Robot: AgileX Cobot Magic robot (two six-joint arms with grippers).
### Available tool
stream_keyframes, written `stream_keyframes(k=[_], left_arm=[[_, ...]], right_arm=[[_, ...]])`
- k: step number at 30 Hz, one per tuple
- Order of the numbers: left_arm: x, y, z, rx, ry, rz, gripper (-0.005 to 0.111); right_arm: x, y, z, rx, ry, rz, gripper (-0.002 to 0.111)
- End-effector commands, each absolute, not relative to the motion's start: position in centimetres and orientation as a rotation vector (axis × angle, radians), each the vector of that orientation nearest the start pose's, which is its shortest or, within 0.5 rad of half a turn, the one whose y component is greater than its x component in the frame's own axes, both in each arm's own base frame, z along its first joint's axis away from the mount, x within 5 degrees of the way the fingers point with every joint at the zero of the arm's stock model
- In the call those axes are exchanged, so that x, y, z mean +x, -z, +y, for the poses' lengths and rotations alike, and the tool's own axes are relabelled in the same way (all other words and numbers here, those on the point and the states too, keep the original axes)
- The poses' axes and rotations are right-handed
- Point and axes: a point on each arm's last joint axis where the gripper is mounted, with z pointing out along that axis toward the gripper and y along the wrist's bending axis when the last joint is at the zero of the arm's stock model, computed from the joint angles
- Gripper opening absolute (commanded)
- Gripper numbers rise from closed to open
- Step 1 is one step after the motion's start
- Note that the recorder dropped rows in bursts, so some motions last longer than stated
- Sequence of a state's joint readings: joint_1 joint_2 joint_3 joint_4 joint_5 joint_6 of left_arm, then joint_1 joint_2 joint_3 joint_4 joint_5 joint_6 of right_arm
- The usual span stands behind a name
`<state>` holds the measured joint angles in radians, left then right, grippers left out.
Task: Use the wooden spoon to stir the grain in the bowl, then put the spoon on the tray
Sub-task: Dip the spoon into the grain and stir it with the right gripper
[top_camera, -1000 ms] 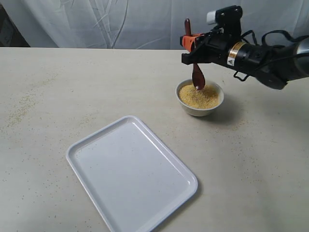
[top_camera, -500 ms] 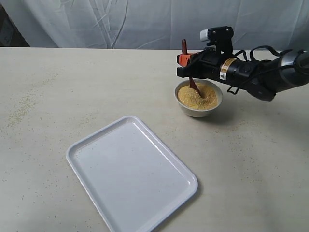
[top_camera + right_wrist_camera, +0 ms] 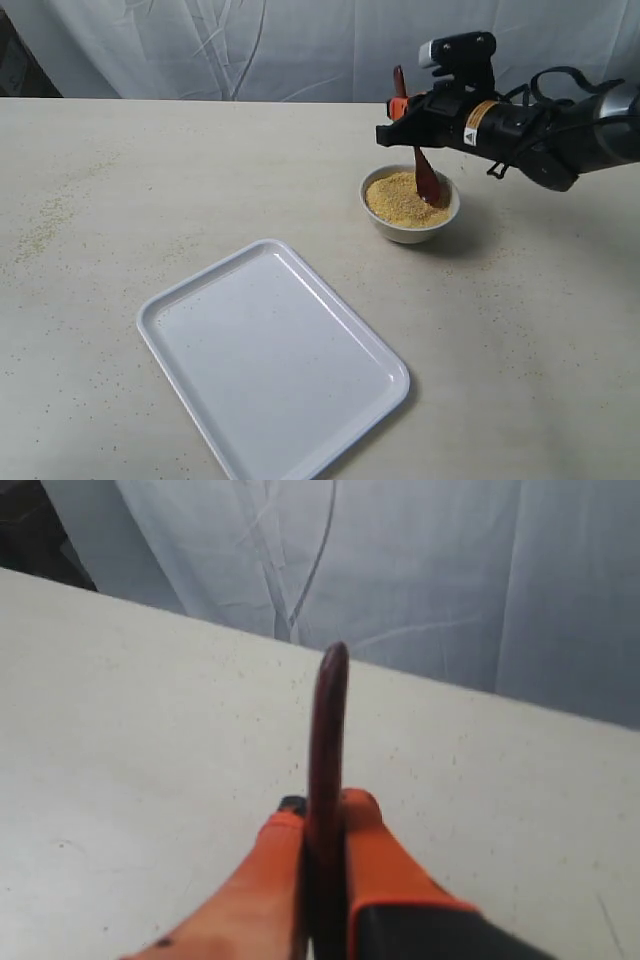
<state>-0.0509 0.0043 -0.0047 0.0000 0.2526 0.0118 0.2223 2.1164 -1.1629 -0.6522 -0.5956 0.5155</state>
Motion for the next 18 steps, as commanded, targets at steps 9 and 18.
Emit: stream_keyframes(k=[9, 18], left_arm=[[5.5, -19.2, -0.3, 0.054, 0.031, 1.721, 0.0], [5.5, -19.2, -0.3, 0.054, 0.031, 1.721, 0.0]], right_arm=[[41.6, -16.8, 13.9, -0.436, -0.577, 1.779, 0.005], [40.7, -15.4, 16.8, -0.492, -0.629, 1.801, 0.005]])
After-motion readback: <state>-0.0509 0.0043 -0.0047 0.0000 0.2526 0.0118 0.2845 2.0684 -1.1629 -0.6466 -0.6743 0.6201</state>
